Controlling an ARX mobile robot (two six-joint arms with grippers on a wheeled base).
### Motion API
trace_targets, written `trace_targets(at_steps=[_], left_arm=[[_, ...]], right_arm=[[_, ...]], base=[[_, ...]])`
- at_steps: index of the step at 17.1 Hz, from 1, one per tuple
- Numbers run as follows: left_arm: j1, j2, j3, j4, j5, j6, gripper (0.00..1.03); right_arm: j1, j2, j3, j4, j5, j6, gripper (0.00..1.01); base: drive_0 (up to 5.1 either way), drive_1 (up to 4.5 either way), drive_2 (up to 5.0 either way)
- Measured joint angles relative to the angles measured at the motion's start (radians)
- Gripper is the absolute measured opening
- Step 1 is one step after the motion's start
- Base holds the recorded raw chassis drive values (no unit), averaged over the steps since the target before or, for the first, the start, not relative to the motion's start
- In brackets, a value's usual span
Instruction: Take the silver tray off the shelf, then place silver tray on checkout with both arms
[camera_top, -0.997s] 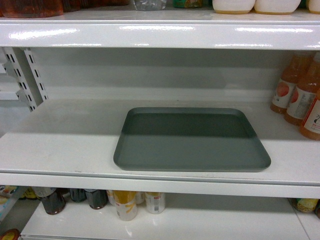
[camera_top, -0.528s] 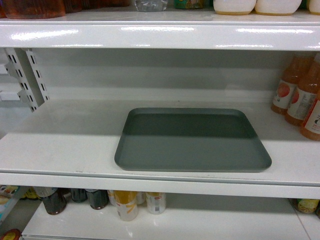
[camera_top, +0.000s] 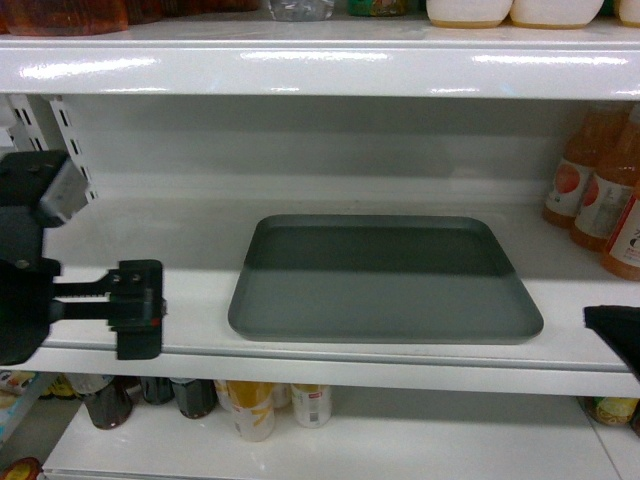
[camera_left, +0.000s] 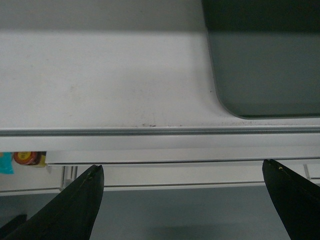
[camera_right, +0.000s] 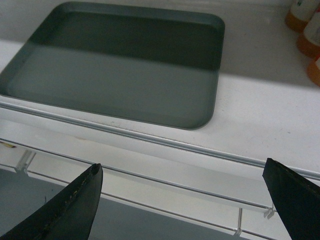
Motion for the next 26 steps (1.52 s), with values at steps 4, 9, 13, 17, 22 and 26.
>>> trace_targets(at_steps=[4, 9, 13, 17, 22, 26], left_arm=[[-0.001, 0.156, 0.123, 0.001, -0.001, -0.012, 0.98], [-0.002, 0.287, 0.239, -0.014, 0.004, -0.012, 0.98], [-0.009, 0.373, 0.326, -0.036, 0.007, -0.016, 0.98], [-0.019, 0.467, 0.451, -0.067, 0.017, -0.021, 0.98], [-0.052, 0.627, 0.624, -0.164, 0.008, -0.029, 0.98], [-0.061, 0.646, 0.676, -0.25, 0.047, -0.063, 0.65]], right_arm=[[0.026, 0.176, 0.109, 0.031, 0.021, 0.006, 0.98], [0.045, 0.325, 0.232, 0.042, 0.055, 0.007, 0.98], [0.051, 0.438, 0.337, 0.027, 0.085, 0.009, 0.98], [0.05, 0.575, 0.482, -0.028, 0.119, 0.01, 0.98], [0.014, 0.856, 0.843, -0.203, 0.193, 0.004, 0.98], [0.004, 0.894, 0.909, -0.29, 0.158, -0.006, 0.6]], base=[[0.0, 0.0, 0.0], [0.0, 0.0, 0.0], [0.0, 0.0, 0.0], [0.0, 0.0, 0.0], [0.0, 0.0, 0.0], [0.0, 0.0, 0.0]])
